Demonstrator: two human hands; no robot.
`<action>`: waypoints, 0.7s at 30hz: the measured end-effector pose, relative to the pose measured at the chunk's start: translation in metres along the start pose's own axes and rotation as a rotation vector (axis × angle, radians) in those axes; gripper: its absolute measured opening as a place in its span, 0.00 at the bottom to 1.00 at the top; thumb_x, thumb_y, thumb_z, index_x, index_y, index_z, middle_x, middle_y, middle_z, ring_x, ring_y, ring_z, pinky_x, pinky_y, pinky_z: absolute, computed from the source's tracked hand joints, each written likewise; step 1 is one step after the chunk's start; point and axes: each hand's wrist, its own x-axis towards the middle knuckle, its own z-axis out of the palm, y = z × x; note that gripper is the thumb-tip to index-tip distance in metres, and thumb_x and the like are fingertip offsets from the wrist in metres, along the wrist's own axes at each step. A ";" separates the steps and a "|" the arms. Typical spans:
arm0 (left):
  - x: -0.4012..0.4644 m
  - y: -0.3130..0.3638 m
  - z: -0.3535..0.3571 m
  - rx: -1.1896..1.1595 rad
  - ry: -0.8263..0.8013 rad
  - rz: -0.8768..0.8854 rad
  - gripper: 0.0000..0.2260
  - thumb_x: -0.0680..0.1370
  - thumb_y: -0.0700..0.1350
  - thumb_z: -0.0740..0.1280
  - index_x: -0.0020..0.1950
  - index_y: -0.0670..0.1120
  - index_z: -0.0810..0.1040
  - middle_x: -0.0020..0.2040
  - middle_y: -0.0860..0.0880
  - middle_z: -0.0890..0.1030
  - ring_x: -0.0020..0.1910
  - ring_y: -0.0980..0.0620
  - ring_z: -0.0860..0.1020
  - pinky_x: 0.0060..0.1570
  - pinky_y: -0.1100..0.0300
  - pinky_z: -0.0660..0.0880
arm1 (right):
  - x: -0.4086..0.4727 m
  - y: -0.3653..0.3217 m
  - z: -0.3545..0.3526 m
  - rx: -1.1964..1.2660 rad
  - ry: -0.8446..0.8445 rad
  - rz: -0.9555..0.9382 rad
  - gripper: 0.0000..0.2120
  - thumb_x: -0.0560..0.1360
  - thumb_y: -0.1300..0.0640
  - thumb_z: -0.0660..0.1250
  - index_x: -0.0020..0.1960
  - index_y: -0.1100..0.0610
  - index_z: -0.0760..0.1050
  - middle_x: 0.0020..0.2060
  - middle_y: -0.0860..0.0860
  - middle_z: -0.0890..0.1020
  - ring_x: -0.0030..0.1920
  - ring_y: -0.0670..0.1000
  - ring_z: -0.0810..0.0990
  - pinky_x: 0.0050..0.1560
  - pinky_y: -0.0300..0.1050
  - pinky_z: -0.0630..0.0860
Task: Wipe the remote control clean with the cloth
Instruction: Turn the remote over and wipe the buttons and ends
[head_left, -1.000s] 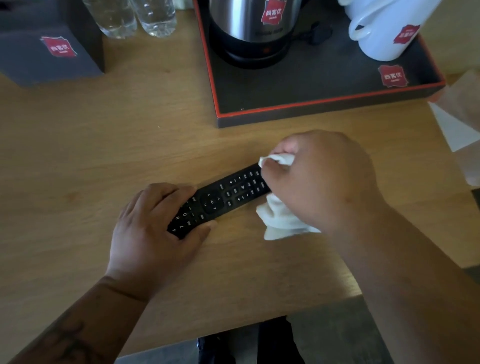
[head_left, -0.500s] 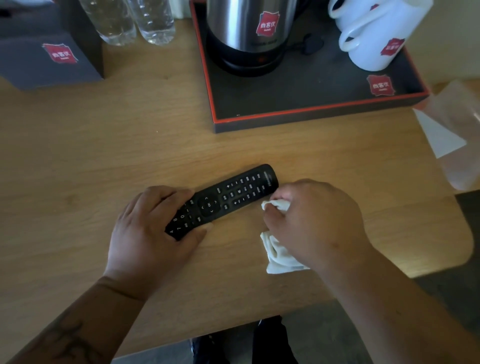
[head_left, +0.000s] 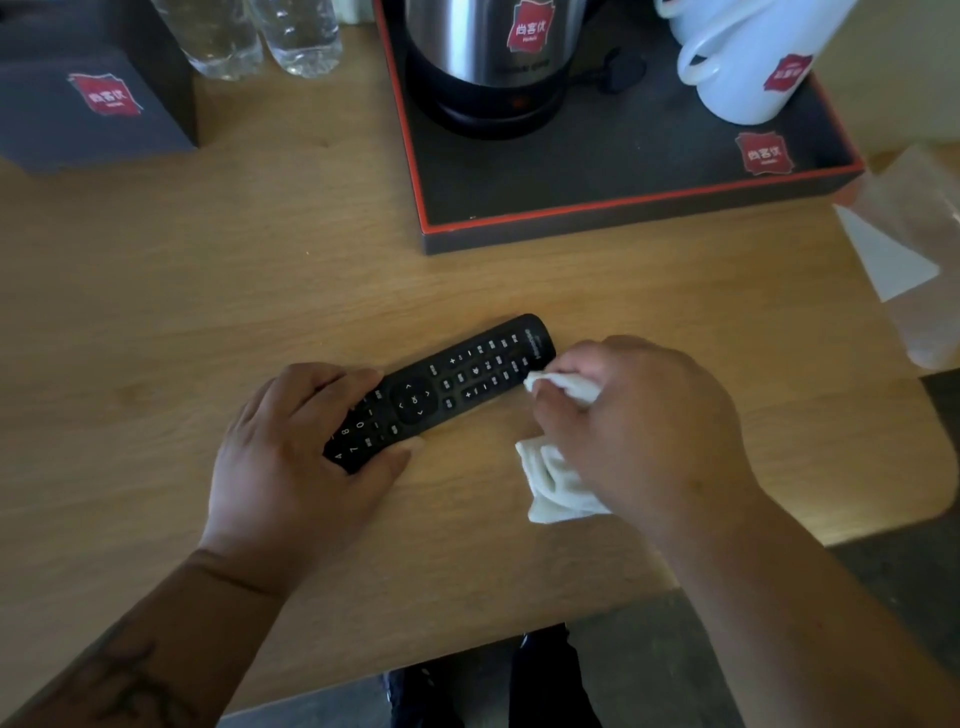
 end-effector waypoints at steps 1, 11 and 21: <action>0.000 0.000 0.000 0.001 0.000 -0.003 0.25 0.68 0.57 0.75 0.61 0.46 0.81 0.55 0.50 0.79 0.53 0.51 0.77 0.52 0.51 0.76 | 0.004 0.003 -0.001 0.035 0.040 0.022 0.10 0.75 0.43 0.65 0.50 0.43 0.82 0.39 0.42 0.80 0.36 0.44 0.77 0.35 0.40 0.70; 0.000 0.000 0.000 0.003 0.013 0.008 0.25 0.69 0.58 0.74 0.61 0.46 0.81 0.53 0.50 0.80 0.51 0.53 0.76 0.52 0.55 0.74 | -0.004 -0.030 0.017 -0.026 0.043 -0.006 0.11 0.75 0.43 0.63 0.50 0.45 0.81 0.38 0.43 0.79 0.34 0.44 0.75 0.31 0.39 0.69; -0.001 -0.004 0.004 0.004 0.061 0.047 0.24 0.70 0.60 0.72 0.60 0.45 0.82 0.53 0.48 0.80 0.51 0.51 0.77 0.53 0.54 0.75 | 0.010 -0.047 0.018 -0.082 -0.036 -0.381 0.07 0.73 0.48 0.66 0.46 0.42 0.83 0.37 0.43 0.79 0.36 0.47 0.76 0.32 0.41 0.68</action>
